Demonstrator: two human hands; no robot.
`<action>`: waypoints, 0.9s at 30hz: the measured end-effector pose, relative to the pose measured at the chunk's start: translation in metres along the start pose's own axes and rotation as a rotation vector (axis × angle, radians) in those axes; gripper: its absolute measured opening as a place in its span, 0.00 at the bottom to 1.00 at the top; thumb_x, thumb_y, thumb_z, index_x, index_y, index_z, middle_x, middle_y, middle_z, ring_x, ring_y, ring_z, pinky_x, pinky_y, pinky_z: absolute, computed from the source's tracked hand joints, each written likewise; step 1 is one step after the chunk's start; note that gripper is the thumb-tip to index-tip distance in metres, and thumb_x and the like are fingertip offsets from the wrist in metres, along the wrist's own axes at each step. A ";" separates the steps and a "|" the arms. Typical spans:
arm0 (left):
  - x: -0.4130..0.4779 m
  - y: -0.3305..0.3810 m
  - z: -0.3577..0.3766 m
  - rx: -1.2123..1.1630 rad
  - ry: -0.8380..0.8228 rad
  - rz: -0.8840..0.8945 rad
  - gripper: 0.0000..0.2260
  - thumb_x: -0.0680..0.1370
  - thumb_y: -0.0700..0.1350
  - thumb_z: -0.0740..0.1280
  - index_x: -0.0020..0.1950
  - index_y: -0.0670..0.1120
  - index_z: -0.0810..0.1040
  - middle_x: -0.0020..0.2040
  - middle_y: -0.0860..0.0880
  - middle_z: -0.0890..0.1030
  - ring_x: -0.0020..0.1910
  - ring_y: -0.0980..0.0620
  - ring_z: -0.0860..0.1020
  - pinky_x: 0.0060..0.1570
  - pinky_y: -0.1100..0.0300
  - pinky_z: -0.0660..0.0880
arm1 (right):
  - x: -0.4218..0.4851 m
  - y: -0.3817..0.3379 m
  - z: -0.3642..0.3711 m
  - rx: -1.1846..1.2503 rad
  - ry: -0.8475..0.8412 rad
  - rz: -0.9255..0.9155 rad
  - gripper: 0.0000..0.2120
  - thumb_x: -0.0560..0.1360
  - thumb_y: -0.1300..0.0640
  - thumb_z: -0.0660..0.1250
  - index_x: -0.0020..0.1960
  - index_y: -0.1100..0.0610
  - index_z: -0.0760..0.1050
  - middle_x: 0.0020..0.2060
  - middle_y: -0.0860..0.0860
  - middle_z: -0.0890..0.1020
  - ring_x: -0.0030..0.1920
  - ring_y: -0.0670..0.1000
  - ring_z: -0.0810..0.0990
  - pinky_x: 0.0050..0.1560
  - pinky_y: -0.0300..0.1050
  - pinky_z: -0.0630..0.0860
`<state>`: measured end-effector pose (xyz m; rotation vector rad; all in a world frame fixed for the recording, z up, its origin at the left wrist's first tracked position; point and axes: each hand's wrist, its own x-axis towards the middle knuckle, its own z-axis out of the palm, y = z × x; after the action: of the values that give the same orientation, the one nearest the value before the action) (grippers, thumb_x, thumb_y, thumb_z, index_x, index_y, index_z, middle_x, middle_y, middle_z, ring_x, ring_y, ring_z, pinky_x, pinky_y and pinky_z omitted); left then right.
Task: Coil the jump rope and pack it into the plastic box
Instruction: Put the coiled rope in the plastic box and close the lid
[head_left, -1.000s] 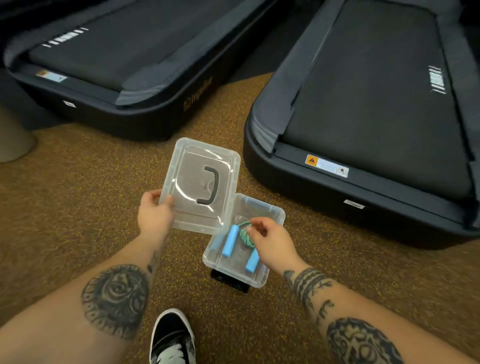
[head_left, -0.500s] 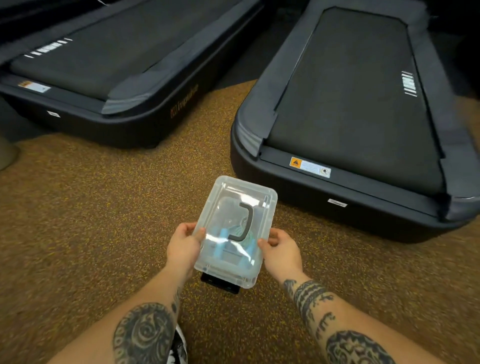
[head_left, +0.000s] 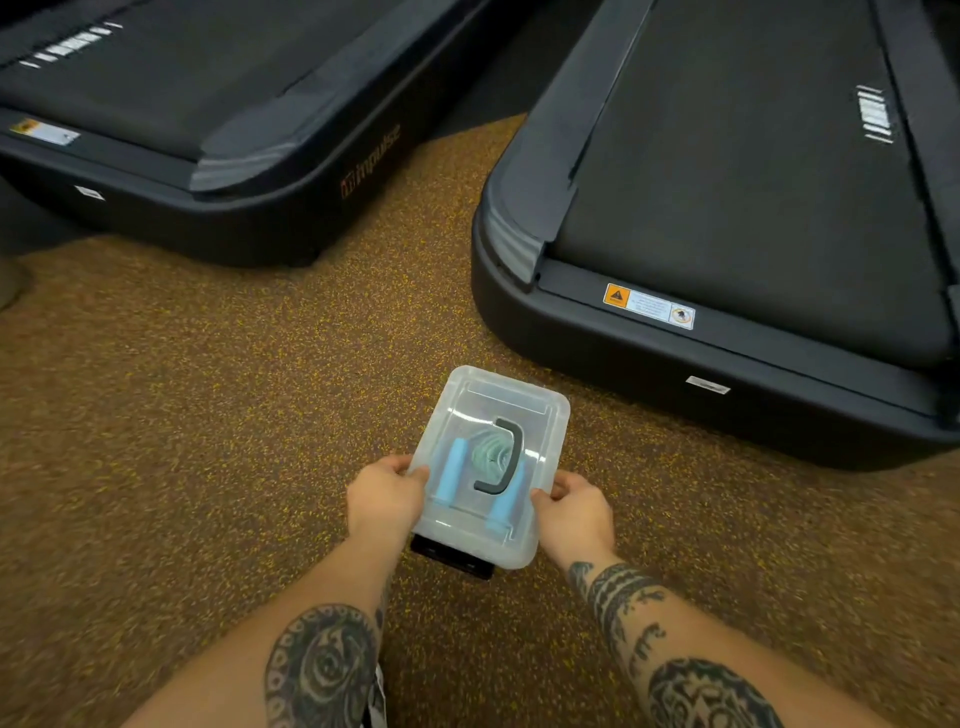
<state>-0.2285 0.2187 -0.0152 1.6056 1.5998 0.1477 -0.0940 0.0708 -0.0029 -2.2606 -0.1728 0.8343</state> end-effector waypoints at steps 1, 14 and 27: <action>0.001 -0.001 0.000 0.009 0.001 -0.003 0.15 0.77 0.50 0.69 0.63 0.48 0.81 0.56 0.45 0.85 0.51 0.44 0.81 0.51 0.57 0.75 | 0.001 0.001 0.001 -0.011 -0.006 0.008 0.12 0.76 0.56 0.67 0.59 0.54 0.79 0.42 0.46 0.80 0.45 0.50 0.80 0.48 0.43 0.77; 0.011 -0.010 0.004 0.024 -0.032 -0.037 0.15 0.77 0.49 0.70 0.62 0.49 0.82 0.50 0.48 0.85 0.45 0.48 0.82 0.44 0.55 0.80 | 0.013 0.009 0.014 -0.077 -0.013 0.012 0.13 0.76 0.54 0.67 0.60 0.53 0.77 0.48 0.49 0.83 0.47 0.52 0.82 0.50 0.48 0.80; 0.013 -0.017 0.005 -0.142 -0.075 -0.115 0.16 0.75 0.49 0.73 0.62 0.50 0.82 0.48 0.50 0.84 0.46 0.48 0.82 0.54 0.48 0.80 | 0.017 0.017 0.020 0.046 -0.037 0.049 0.18 0.77 0.56 0.66 0.66 0.54 0.75 0.48 0.50 0.84 0.47 0.52 0.83 0.53 0.51 0.81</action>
<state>-0.2363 0.2247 -0.0355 1.3919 1.5833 0.1355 -0.0952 0.0754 -0.0338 -2.2159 -0.1150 0.8966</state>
